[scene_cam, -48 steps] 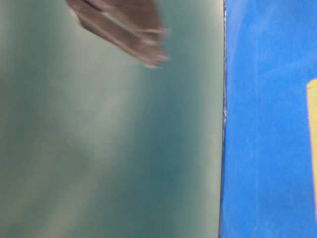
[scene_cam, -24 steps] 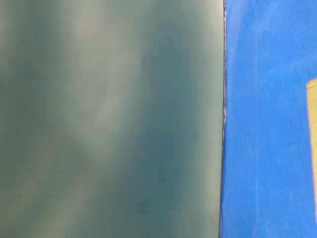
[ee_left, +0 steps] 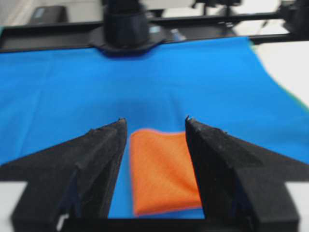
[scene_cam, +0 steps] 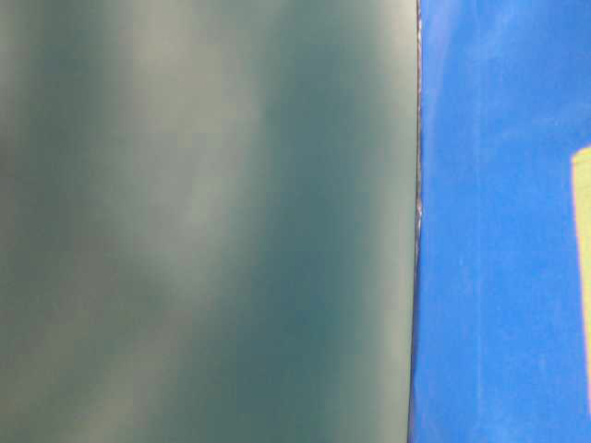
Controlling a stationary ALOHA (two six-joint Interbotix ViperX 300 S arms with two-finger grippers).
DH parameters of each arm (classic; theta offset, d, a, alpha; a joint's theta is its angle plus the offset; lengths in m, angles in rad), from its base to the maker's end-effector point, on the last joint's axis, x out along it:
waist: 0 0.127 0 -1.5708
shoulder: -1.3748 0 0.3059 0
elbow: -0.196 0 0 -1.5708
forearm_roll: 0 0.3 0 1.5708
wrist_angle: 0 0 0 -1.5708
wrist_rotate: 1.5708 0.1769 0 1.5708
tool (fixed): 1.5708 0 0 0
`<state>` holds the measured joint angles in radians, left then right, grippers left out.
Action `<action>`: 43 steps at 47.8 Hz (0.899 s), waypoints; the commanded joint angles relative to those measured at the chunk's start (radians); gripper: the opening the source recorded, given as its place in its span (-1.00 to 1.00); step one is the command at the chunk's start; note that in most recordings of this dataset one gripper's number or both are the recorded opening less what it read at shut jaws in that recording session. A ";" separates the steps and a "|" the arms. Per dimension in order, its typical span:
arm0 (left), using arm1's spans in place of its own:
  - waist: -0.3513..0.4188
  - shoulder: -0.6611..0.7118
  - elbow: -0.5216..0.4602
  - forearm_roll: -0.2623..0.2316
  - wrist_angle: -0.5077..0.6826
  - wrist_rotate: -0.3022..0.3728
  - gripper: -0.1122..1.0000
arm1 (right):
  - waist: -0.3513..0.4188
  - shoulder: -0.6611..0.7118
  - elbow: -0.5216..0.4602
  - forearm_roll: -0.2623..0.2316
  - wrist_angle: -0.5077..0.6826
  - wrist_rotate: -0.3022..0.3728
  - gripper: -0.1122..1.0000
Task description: Fold a vertical towel.
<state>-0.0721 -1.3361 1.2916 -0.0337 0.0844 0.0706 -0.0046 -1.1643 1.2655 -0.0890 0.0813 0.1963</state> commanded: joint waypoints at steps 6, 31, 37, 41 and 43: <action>0.055 -0.064 0.054 0.002 0.032 -0.005 0.09 | -0.067 -0.025 0.066 0.000 -0.041 0.003 0.20; 0.060 -0.064 0.094 0.002 0.037 -0.012 0.09 | -0.087 -0.006 0.110 0.005 -0.080 0.011 0.20; 0.060 -0.064 0.094 0.002 0.035 -0.012 0.08 | -0.087 -0.008 0.110 0.006 -0.078 0.011 0.20; 0.060 -0.064 0.094 0.002 0.037 -0.012 0.08 | -0.087 -0.008 0.110 0.006 -0.077 0.011 0.20; 0.060 -0.063 0.094 0.002 0.035 -0.012 0.08 | -0.089 -0.008 0.110 0.006 -0.075 0.011 0.20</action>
<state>-0.0169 -1.4097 1.3990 -0.0337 0.1258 0.0598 -0.0905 -1.1827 1.3898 -0.0859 0.0107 0.2040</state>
